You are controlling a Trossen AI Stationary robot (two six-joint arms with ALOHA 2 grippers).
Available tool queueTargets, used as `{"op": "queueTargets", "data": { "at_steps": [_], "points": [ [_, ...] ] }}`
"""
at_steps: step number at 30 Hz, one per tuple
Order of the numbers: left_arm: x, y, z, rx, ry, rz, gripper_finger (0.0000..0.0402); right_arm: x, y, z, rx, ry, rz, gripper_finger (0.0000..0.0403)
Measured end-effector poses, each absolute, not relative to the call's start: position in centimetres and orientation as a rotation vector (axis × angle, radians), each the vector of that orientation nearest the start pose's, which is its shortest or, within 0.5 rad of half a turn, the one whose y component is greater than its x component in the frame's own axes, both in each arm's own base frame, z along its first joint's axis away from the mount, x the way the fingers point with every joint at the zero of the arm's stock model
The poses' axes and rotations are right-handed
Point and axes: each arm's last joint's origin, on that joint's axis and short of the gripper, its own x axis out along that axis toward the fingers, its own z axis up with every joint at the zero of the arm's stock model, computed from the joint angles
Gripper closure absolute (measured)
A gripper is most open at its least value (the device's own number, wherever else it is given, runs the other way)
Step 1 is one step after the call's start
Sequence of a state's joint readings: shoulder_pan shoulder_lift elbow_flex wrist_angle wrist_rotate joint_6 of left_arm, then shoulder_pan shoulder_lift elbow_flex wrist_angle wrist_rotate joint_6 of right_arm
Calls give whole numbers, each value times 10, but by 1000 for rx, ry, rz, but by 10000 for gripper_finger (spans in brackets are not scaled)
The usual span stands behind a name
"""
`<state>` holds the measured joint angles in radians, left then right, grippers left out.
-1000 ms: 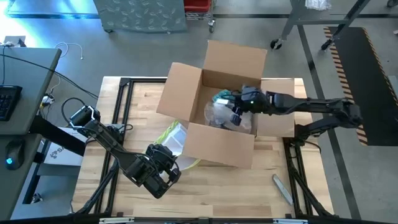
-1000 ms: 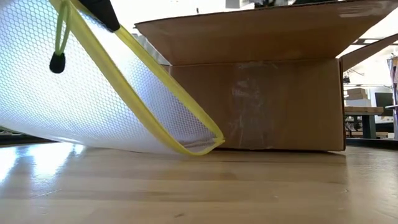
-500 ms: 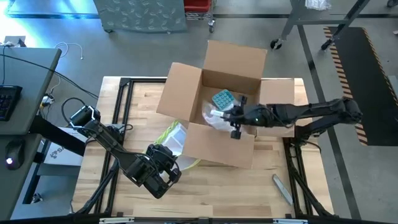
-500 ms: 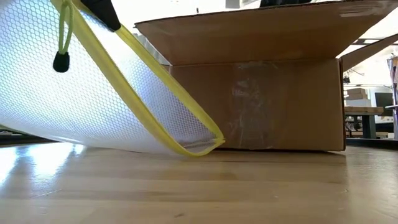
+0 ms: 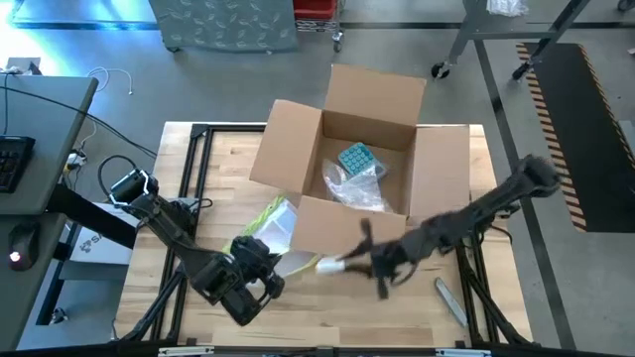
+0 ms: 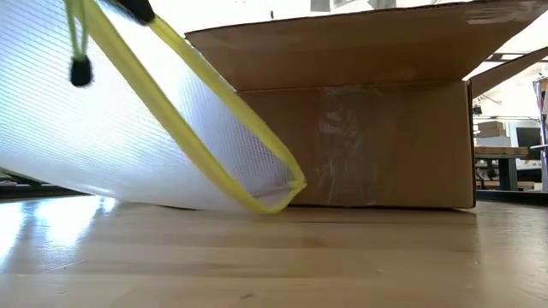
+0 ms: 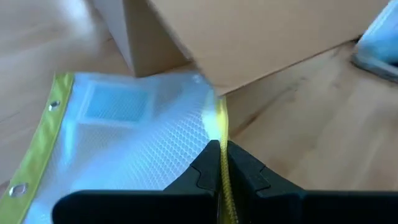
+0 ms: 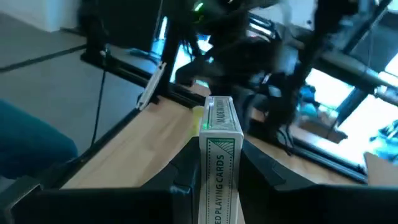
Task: Unpack boxes
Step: Put the green playing cards box into the transparent zipper bag
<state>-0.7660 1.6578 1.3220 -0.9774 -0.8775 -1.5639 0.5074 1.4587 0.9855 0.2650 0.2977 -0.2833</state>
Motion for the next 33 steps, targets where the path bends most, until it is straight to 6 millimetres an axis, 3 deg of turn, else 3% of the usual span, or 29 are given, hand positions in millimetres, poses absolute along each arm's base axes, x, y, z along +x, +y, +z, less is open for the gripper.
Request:
{"op": "queueTargets", "data": {
  "at_steps": [7, 15, 20, 24, 29, 33],
  "points": [
    [223, -224, 263, -396, 413, 610, 402, 348, 172, 232, -467, 175, 110, 351],
    [215, -231, 267, -400, 240, 612, 402, 391, 191, 221, -489, 235, 161, 350],
    [215, -230, 268, -398, 233, 614, 402, 408, 201, 216, -530, 304, 95, 350],
    [214, -232, 267, -423, 244, 606, 402, 418, 192, 196, -596, 410, -6, 349],
    [215, -233, 268, -471, 231, 610, 402, 423, 191, 187, -582, 412, 81, 349],
    [215, -235, 266, -465, 317, 585, 402, 422, 185, 183, -672, 471, -8, 349]
  ]
}}
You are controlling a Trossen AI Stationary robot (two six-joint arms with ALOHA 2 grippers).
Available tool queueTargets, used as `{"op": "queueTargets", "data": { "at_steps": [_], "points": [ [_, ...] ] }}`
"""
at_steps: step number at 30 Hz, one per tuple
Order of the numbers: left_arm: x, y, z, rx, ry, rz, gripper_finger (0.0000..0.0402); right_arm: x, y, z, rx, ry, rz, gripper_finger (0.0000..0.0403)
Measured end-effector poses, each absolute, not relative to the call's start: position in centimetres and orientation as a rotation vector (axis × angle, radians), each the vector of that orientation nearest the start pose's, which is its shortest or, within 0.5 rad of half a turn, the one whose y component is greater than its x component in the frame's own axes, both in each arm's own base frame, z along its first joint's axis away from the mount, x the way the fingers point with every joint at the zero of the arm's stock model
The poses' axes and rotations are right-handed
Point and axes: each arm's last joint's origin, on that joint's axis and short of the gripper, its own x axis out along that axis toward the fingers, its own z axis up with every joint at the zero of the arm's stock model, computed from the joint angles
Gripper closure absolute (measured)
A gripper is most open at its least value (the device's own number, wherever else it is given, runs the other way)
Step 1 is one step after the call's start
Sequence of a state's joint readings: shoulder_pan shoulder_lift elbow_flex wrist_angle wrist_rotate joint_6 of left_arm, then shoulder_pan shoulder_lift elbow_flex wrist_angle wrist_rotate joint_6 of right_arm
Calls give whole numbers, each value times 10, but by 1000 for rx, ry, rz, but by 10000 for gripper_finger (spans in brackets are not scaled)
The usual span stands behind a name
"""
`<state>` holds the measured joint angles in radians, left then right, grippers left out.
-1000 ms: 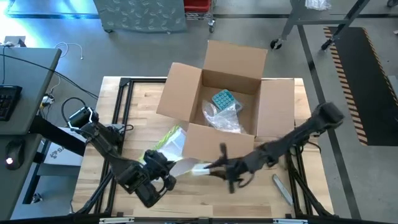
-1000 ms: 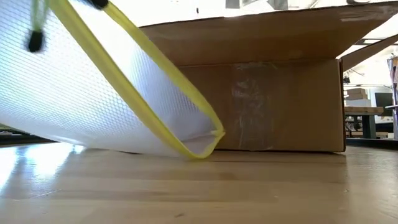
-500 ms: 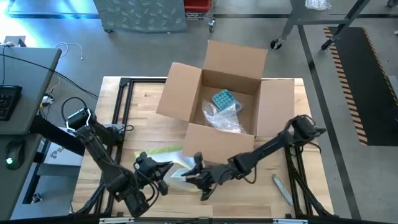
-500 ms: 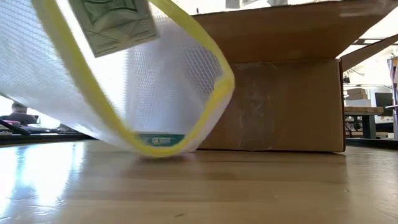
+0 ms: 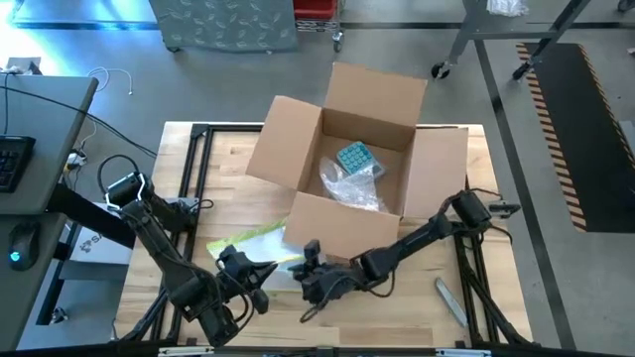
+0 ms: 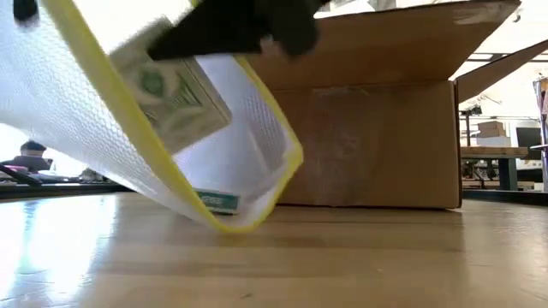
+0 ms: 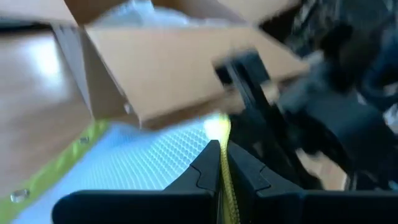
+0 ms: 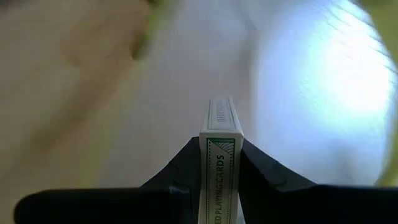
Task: Unpack boxes
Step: Put the green playing cards box into the transparent zipper bag
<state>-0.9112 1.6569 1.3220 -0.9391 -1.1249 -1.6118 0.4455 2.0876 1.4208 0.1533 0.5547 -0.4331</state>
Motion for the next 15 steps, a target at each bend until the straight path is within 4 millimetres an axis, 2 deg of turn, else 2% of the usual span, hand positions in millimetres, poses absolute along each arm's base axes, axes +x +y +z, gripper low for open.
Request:
{"op": "queueTargets", "data": {
  "at_steps": [4, 10, 15],
  "points": [
    [215, -237, 264, -492, 399, 564, 402, 427, 171, 182, -670, 494, -48, 348],
    [216, -238, 264, -471, 414, 549, 402, 434, 163, 185, -682, 450, 72, 348],
    [216, -238, 264, -458, 428, 543, 402, 441, 160, 193, -736, 332, 176, 348]
  ]
}}
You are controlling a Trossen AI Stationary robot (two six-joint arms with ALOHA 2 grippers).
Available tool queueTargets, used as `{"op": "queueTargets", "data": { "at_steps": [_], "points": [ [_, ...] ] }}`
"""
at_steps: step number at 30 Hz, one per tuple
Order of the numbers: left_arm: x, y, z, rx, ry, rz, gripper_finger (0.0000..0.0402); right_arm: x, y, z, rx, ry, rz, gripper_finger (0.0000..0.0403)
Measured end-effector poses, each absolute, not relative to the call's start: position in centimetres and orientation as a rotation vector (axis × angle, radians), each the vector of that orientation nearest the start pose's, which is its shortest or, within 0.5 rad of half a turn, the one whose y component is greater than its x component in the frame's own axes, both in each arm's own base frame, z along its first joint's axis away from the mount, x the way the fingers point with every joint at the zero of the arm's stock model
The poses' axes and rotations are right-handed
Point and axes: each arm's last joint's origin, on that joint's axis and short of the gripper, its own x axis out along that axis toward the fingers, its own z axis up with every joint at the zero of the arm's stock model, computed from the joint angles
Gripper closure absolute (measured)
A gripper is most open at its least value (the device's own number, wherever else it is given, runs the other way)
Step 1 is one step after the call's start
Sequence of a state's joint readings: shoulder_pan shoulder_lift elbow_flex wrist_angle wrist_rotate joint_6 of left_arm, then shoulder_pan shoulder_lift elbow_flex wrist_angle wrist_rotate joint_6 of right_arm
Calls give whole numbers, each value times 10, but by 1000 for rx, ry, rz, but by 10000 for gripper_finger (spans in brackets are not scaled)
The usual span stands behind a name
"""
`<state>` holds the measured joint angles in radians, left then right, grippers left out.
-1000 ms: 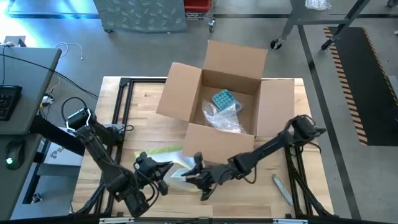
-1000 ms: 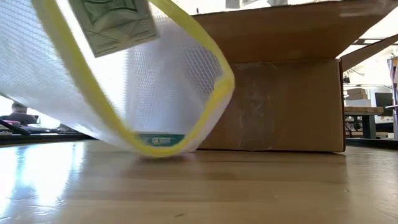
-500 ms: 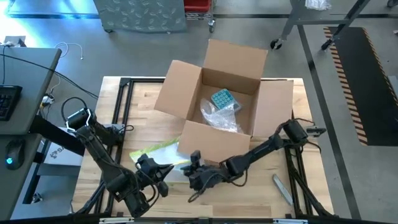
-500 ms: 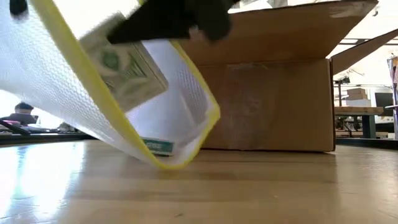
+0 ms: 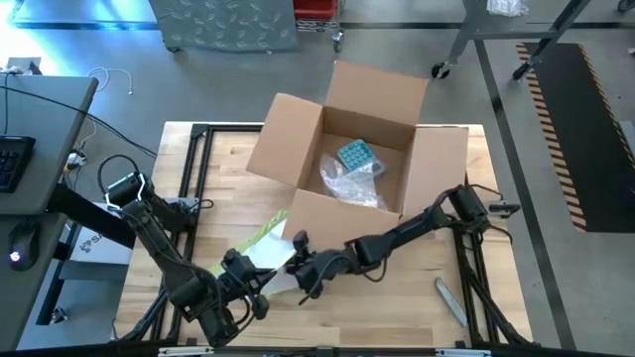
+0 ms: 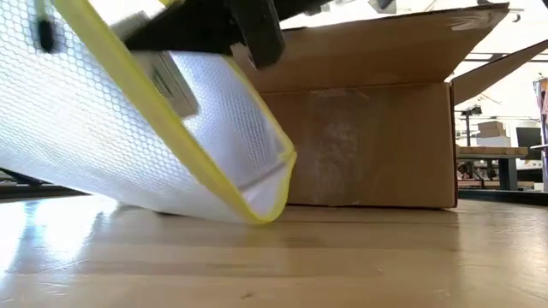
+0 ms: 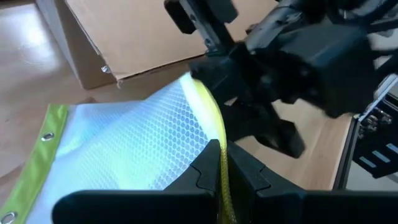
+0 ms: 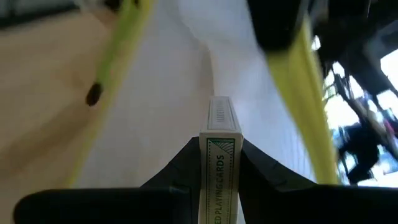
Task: Unpack boxes
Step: Put the green playing cards box into the transparent zipper bag
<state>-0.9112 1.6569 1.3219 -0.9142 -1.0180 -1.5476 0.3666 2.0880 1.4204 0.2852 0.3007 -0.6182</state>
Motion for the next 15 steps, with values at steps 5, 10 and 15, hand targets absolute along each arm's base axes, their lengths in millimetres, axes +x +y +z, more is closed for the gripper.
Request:
{"op": "queueTargets", "data": {
  "at_steps": [5, 10, 15],
  "points": [
    [216, -237, 264, -452, 429, 543, 402, 449, 152, 195, -688, 235, 261, 345],
    [216, -237, 264, -454, 441, 541, 402, 460, 145, 166, -692, 225, 282, 338],
    [215, -238, 262, -474, 497, 526, 402, 467, 135, 137, -710, 286, 214, 326]
  ]
}}
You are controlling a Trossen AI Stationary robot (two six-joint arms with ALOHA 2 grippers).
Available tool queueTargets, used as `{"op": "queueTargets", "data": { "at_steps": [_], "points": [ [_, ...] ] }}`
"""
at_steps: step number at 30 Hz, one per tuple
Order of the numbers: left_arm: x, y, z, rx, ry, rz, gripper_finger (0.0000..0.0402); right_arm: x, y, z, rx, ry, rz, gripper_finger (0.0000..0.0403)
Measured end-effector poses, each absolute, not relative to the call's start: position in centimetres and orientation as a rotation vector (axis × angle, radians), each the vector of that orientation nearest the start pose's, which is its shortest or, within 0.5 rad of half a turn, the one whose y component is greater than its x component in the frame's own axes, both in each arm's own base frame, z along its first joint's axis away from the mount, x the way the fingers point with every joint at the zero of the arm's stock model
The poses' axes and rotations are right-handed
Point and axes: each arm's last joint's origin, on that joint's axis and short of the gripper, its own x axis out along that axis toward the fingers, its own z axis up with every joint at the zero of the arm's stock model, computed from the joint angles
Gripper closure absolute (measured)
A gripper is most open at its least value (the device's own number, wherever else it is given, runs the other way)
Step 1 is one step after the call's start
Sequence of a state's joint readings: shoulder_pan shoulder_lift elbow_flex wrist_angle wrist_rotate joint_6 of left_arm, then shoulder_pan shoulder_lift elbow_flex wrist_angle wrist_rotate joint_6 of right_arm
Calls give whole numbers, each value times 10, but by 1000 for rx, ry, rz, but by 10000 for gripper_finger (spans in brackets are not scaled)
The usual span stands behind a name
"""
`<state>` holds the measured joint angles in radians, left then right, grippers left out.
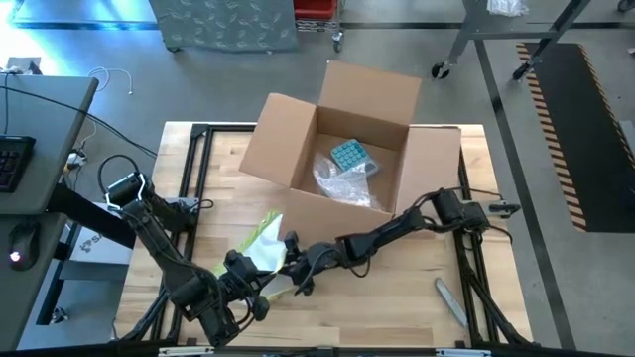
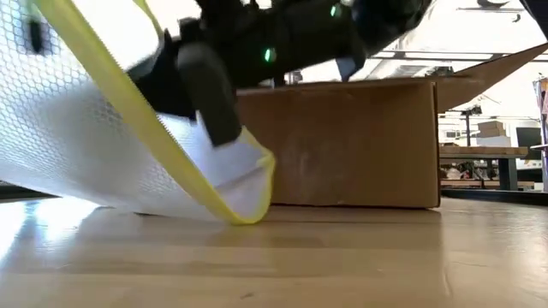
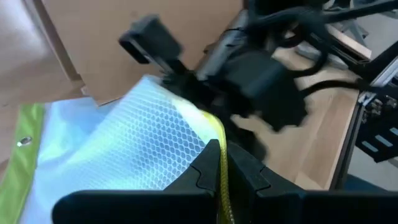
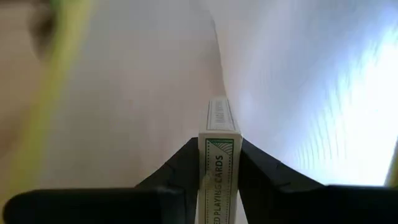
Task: Unpack boxes
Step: Put the green playing cards box into the transparent zipper bag
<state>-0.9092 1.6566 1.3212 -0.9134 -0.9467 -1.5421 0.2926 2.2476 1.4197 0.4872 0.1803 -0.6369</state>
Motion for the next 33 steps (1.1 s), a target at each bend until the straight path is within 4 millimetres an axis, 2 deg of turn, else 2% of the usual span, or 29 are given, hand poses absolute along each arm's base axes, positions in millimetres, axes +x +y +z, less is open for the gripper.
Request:
{"op": "queueTargets", "data": {
  "at_steps": [3, 7, 12, 15, 21, 29, 33],
  "points": [
    [215, -239, 262, -479, 509, 523, 402, 466, 133, 128, -717, 341, 214, 301],
    [215, -239, 261, -487, 531, 519, 402, 464, 133, 127, -703, 379, 205, 237],
    [213, -240, 260, -519, 560, 521, 402, 459, 141, 140, -719, 388, 174, 145],
    [211, -240, 259, -535, 589, 528, 402, 451, 151, 154, -752, 408, 116, 117],
    [204, -236, 257, -550, 622, 579, 402, 435, 170, 183, -794, 403, 124, 125],
    [204, -235, 257, -567, 616, 598, 402, 424, 186, 187, -891, 434, 30, 142],
    [204, -235, 257, -586, 608, 605, 402, 417, 197, 211, -827, 454, -48, 142]
  ]
}}
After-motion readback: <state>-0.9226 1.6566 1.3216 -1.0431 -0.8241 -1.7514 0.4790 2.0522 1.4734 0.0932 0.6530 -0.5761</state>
